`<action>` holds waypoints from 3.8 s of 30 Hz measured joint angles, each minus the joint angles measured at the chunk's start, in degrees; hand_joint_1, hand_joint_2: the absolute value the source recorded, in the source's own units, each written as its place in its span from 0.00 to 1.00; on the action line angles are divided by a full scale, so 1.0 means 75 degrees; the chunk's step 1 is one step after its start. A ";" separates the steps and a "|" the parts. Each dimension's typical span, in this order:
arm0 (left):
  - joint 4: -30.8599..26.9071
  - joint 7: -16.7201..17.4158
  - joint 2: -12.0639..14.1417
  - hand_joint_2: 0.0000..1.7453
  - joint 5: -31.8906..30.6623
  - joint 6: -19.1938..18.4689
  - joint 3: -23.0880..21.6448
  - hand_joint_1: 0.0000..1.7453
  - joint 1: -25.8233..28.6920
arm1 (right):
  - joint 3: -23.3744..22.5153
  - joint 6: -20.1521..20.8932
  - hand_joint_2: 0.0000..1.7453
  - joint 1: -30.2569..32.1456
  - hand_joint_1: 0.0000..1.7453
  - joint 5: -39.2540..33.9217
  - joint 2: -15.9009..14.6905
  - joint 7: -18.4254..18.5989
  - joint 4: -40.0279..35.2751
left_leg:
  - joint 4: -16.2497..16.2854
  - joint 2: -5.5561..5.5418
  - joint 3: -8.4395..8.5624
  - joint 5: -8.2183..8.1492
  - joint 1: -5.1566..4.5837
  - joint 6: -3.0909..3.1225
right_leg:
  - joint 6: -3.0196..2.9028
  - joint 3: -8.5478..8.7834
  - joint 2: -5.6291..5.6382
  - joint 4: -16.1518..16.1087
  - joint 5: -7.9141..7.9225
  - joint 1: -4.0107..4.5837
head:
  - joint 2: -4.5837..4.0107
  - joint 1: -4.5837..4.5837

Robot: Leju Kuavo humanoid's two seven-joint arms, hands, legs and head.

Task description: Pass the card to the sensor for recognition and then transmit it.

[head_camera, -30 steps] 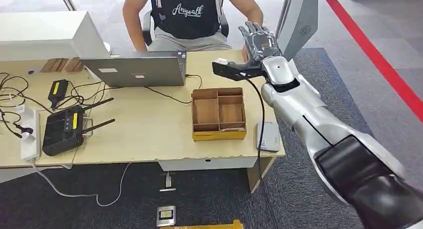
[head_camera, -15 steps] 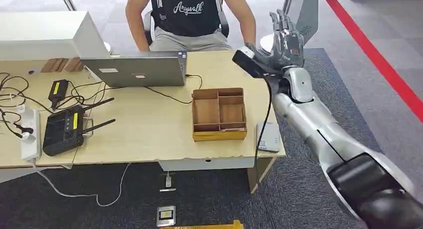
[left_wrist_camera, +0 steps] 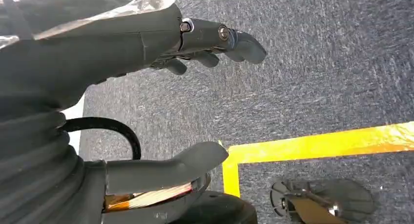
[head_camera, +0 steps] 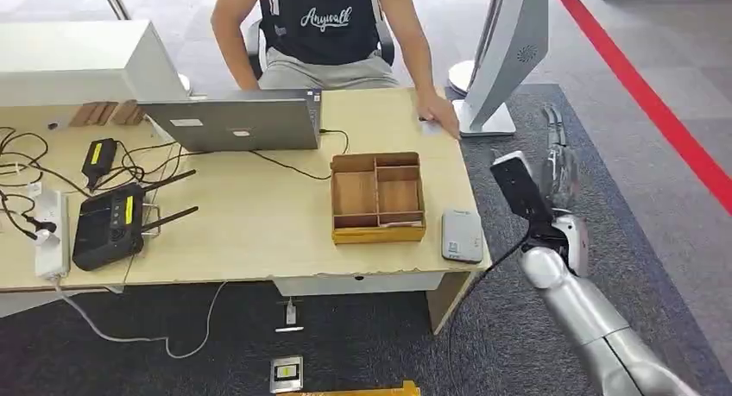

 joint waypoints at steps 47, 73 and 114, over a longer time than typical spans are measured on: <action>-0.0006 0.0309 -0.0064 1.00 -0.0533 -0.0373 0.0047 0.00 -0.0346 | 0.2293 0.2453 1.00 0.0153 0.00 0.4526 0.0507 0.1008 -0.0772 | 0.0000 0.0000 -0.0007 0.0005 0.0000 -0.0005 | 0.0000 -0.0003 -0.0001 0.0002 -0.0001 0.0000 | 0.0000 0.0000; -0.0006 0.0309 -0.0064 1.00 -0.0542 -0.0382 0.0047 0.00 -0.0382 | 0.2815 0.4072 1.00 -0.0755 0.00 0.4442 0.0894 0.0700 0.0402 | -0.0004 0.0032 -0.0023 0.0010 0.0001 -0.0015 | -0.0014 -0.0034 0.0035 0.0008 0.0012 0.0001 | 0.0000 -0.0023; -0.0009 0.0309 -0.0073 1.00 -0.0586 -0.0373 0.0047 0.00 -0.0382 | 0.3576 0.3911 1.00 -0.1782 0.00 0.4296 0.1839 0.0431 0.3332 | -0.0003 0.0011 -0.0031 0.0027 0.0001 -0.0011 | -0.0009 -0.0037 0.0022 0.0010 0.0015 0.0001 | 0.0000 -0.0006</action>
